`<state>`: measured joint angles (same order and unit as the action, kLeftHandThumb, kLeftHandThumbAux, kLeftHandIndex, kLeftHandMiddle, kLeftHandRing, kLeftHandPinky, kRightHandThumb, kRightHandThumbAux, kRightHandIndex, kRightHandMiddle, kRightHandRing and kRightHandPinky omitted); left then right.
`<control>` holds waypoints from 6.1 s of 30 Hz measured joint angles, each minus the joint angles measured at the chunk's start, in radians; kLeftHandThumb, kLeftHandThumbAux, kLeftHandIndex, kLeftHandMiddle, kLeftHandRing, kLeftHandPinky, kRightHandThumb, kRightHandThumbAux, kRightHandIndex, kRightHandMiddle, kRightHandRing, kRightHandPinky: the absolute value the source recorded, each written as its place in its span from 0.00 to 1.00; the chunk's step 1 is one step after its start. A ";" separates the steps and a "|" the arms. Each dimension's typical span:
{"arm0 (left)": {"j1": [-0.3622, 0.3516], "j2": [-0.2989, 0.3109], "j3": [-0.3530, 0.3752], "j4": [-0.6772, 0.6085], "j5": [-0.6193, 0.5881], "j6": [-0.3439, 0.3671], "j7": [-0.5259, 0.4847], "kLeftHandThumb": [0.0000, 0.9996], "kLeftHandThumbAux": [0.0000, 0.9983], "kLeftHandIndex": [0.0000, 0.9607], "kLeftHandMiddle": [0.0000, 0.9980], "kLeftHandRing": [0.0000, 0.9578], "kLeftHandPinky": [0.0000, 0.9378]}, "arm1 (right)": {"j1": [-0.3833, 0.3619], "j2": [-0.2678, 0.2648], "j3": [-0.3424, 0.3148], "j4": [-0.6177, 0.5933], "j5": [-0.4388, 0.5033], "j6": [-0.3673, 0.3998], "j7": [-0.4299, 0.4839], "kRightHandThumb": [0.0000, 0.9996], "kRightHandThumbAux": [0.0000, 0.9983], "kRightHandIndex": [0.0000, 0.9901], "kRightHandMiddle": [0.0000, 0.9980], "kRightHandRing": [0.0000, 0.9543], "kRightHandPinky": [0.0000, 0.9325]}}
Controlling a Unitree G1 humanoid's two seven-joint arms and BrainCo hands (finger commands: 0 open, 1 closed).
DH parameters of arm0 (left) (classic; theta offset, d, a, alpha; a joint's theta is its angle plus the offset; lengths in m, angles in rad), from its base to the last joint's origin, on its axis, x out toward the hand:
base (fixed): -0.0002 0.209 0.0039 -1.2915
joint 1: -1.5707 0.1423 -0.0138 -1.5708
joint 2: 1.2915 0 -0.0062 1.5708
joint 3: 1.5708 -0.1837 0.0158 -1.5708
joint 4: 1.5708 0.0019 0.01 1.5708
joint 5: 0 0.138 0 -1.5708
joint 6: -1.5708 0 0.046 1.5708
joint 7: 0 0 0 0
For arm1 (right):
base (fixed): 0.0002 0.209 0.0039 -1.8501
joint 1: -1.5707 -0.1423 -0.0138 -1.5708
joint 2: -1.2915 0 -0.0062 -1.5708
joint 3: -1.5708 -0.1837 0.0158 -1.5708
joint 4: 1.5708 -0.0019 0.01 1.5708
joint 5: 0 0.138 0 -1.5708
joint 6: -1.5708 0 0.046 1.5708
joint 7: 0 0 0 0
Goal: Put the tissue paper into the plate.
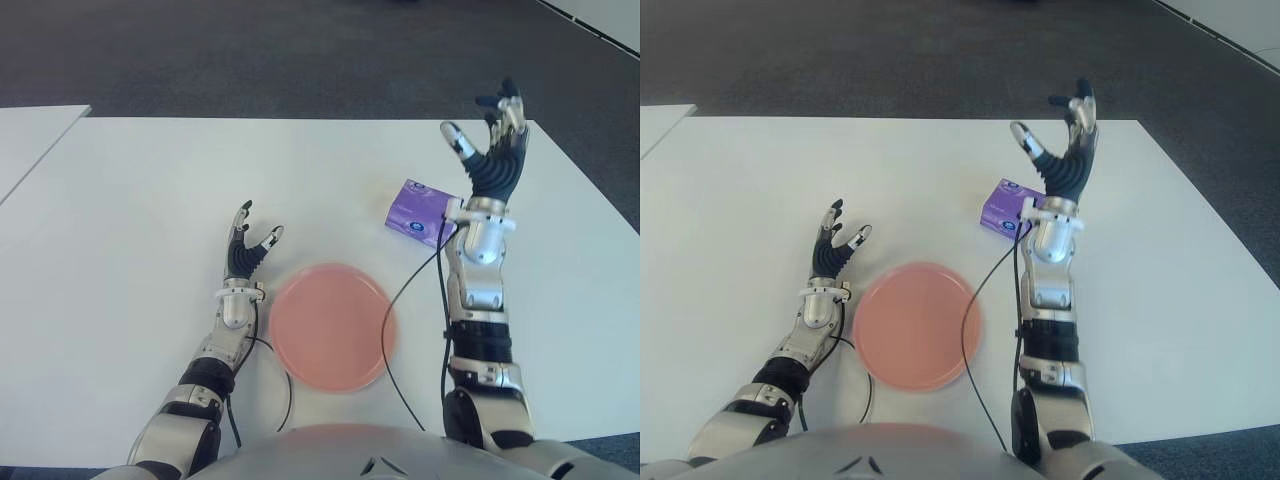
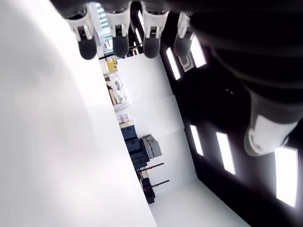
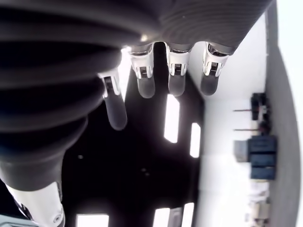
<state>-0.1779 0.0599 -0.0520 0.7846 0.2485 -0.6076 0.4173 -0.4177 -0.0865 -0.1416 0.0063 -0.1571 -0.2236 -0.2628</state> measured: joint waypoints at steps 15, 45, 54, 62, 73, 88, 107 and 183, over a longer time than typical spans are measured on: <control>-0.003 -0.002 -0.002 0.002 0.004 0.000 0.006 0.00 0.50 0.00 0.00 0.00 0.00 | -0.183 -0.132 0.066 0.080 -0.057 -0.032 0.118 0.62 0.63 0.24 0.02 0.00 0.00; 0.014 -0.012 -0.001 -0.025 -0.008 0.013 0.010 0.01 0.54 0.00 0.00 0.00 0.00 | -0.310 -0.569 0.421 0.283 -0.508 0.064 0.572 0.33 0.13 0.00 0.00 0.00 0.00; 0.014 -0.020 -0.001 -0.027 -0.013 0.012 0.010 0.00 0.51 0.00 0.00 0.00 0.00 | -0.332 -0.572 0.483 0.480 -0.571 -0.032 0.488 0.31 0.10 0.00 0.00 0.00 0.00; 0.016 -0.018 -0.001 -0.028 -0.011 0.012 0.010 0.00 0.53 0.00 0.00 0.00 0.00 | -0.374 -0.572 0.513 0.554 -0.614 -0.050 0.446 0.31 0.09 0.00 0.00 0.00 0.00; 0.012 -0.017 -0.001 -0.020 -0.009 0.011 0.019 0.00 0.53 0.00 0.00 0.00 0.00 | -0.418 -0.546 0.571 0.698 -0.666 -0.063 0.355 0.30 0.08 0.00 0.00 0.00 0.00; -0.006 -0.013 -0.001 0.007 -0.010 0.001 0.019 0.00 0.52 0.00 0.00 0.00 0.00 | -0.478 -0.484 0.643 0.918 -0.682 -0.097 0.226 0.32 0.08 0.00 0.00 0.00 0.00; -0.025 -0.006 0.002 0.034 -0.013 -0.008 0.019 0.00 0.54 0.00 0.00 0.00 0.00 | -0.526 -0.408 0.709 1.025 -0.698 -0.050 0.239 0.30 0.11 0.00 0.00 0.00 0.00; -0.014 -0.005 0.010 0.022 -0.024 -0.007 0.018 0.01 0.51 0.00 0.00 0.00 0.00 | -0.408 -0.481 0.687 0.895 -0.662 0.106 0.426 0.49 0.12 0.00 0.00 0.00 0.00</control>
<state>-0.1918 0.0544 -0.0416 0.8066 0.2249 -0.6150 0.4349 -0.8257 -0.5671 0.5456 0.9015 -0.8188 -0.1172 0.1628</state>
